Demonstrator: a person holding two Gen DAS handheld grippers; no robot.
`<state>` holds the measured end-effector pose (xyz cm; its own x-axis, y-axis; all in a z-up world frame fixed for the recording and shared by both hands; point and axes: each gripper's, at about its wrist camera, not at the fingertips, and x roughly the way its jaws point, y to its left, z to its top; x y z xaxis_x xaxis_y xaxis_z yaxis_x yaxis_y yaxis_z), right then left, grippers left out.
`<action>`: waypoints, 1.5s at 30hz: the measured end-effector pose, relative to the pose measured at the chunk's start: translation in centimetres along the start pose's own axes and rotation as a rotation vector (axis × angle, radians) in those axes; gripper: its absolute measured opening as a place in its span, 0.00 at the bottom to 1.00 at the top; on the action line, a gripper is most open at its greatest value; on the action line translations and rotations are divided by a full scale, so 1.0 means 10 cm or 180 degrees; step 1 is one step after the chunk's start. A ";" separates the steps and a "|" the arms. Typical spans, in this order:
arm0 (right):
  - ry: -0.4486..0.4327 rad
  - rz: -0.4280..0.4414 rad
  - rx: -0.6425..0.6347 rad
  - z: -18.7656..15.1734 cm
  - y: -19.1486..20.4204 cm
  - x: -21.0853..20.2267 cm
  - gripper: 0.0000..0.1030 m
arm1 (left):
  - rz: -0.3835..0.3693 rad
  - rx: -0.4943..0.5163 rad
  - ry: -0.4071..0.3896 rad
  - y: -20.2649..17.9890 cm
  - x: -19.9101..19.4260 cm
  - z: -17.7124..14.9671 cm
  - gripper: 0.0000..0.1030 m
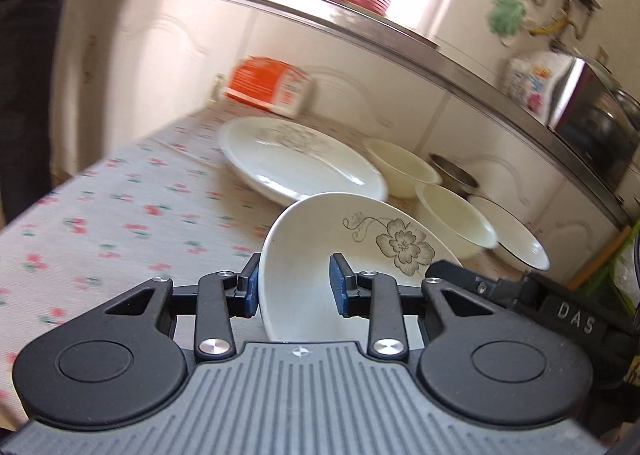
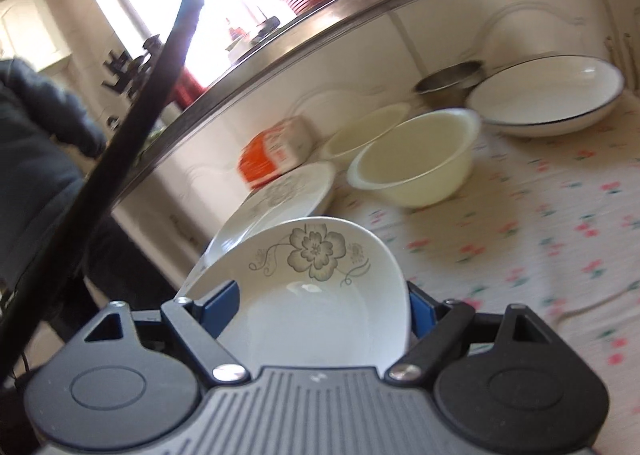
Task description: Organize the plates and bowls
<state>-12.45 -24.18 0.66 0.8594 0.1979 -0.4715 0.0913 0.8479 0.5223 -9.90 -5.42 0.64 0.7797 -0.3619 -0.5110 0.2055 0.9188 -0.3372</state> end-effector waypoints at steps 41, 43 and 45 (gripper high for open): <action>-0.0032 -0.0121 -0.0063 -0.09 0.35 0.06 0.99 | 0.0232 -0.0408 -0.0257 0.47 -0.16 0.01 0.71; -0.0099 -0.0135 0.0015 -0.03 0.24 0.00 0.99 | 0.0275 -0.0378 -0.0296 0.42 -0.16 0.02 0.77; -0.0192 -0.0150 0.0171 0.05 0.10 -0.09 0.99 | 0.0298 -0.0322 -0.0313 0.37 -0.16 0.03 0.85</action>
<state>-12.83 -23.74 1.97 0.8821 0.1269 -0.4537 0.1579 0.8276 0.5386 -10.22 -1.40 0.51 0.8477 -0.2537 -0.4658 0.0724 0.9253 -0.3722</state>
